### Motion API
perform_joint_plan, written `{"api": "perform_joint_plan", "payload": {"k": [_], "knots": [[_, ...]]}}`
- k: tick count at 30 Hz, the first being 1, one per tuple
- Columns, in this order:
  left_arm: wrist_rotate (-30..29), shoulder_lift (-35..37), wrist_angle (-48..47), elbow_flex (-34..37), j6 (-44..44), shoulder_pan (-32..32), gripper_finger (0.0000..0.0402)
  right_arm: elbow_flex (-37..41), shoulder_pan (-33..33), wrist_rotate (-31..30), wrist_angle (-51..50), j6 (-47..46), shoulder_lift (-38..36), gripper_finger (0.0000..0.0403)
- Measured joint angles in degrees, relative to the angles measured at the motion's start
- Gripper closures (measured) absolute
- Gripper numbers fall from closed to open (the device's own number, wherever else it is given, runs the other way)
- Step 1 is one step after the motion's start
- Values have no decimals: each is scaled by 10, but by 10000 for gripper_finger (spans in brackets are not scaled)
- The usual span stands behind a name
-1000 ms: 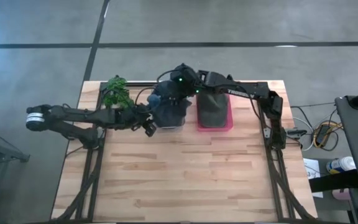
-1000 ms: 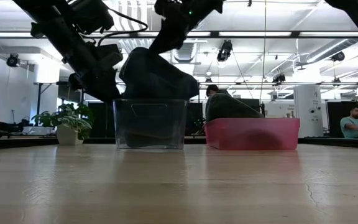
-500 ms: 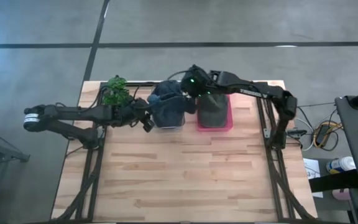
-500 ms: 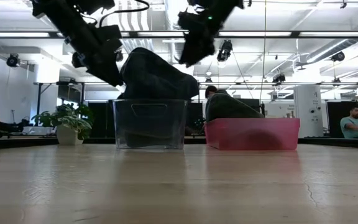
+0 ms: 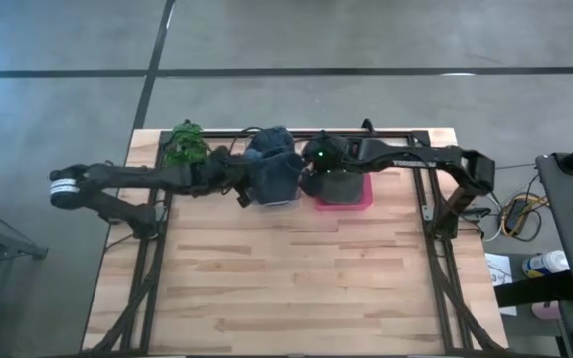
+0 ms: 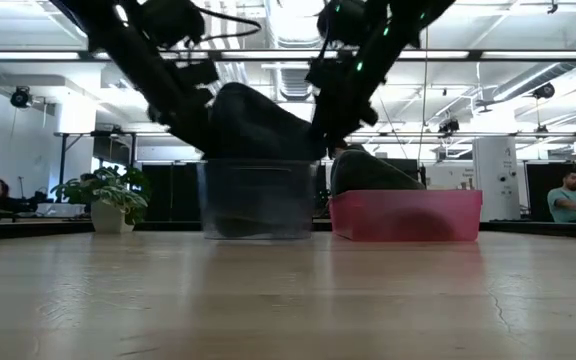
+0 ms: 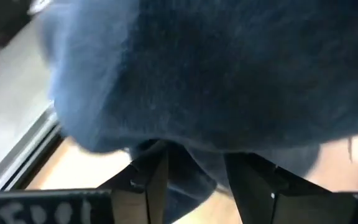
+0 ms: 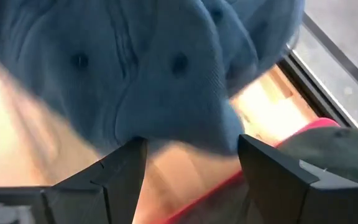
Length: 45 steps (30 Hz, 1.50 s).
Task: Pick & Place hat
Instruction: Put the blue cap into the transparent bin, then return to Home Position
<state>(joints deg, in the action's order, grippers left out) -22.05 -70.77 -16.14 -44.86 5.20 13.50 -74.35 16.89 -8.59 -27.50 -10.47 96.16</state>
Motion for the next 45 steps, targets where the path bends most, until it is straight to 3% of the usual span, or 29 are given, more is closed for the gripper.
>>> {"api": "perform_joint_plan", "payload": {"k": [3, 8, 15, 28, 32, 36, 40, 45], "knots": [[22, -40, 33, 0, -42, 7, 248, -6, 12, 4, 27, 7, 23, 155], [39, -89, 36, -16, -40, 9, 248, -42, 39, 32, 31, 16, 79, 162], [32, -90, 17, -49, -40, 3, 248, -59, 55, 43, 31, 3, 133, 168], [-49, -28, -100, -46, -101, 3, 248, -56, 54, 43, 13, 40, 88, 166], [-111, -12, -104, -46, -124, 4, 248, -57, 53, 39, -9, 62, 70, 165], [-120, 20, -108, -46, -140, 4, 248, -56, 45, 26, -36, 87, 51, 165], [-73, 69, -109, -49, -110, 2, 248, -56, 27, 33, -45, 104, 10, 165], [26, 126, -105, -58, 21, 2, 248, -39, -1, 75, -54, 109, -55, 165]]}}
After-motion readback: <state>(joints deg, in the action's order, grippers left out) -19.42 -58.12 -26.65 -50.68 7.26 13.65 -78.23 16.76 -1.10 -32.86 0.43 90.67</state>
